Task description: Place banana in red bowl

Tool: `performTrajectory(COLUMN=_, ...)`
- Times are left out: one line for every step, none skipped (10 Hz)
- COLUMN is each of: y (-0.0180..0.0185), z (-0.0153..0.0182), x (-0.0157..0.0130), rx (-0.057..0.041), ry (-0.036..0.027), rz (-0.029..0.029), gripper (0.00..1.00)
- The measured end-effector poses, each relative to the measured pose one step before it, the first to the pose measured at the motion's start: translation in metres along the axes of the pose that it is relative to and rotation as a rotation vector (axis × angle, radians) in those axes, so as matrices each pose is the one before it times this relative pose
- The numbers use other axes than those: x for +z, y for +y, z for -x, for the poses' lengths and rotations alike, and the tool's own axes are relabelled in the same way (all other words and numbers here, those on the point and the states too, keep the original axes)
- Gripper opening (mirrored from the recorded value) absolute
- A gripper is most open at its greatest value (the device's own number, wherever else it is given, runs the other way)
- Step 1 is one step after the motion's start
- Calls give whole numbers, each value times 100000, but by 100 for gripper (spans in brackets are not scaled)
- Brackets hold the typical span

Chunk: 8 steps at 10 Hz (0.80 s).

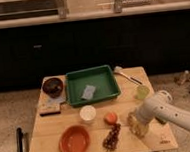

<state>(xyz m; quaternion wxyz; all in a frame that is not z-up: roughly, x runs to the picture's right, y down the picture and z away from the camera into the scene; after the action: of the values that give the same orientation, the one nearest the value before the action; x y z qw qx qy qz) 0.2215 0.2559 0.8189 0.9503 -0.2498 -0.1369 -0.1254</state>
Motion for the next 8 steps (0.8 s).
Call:
performTrajectory(y=106, z=-111, x=-128, rx=377, ry=29, rz=-78, gripper=37)
performTrajectory(y=-47, z=23, x=-174, rx=-201, ry=52, rz=-19, gripper=25)
performTrajectory(y=23, z=-48, x=-163, rx=-258, ry=200, rz=53, gripper=14)
performTrajectory(y=-38, z=-23, x=-53, rx=-143, ry=145, rz=-79, gripper=7)
performTrajectory(y=83, z=16, x=9, rx=227, ry=-174, rz=148, gripper=1)
performTrajectory(y=-121, z=377, x=-41, rx=-1204, ry=372, rz=254, gripper=0)
performTrajectory(y=-463, z=949, x=-372, rx=-2949, ry=1345, rz=319, gripper=0)
performTrajectory(y=-393, z=1200, x=-386, rx=-2406, ry=932, rz=519, gripper=0)
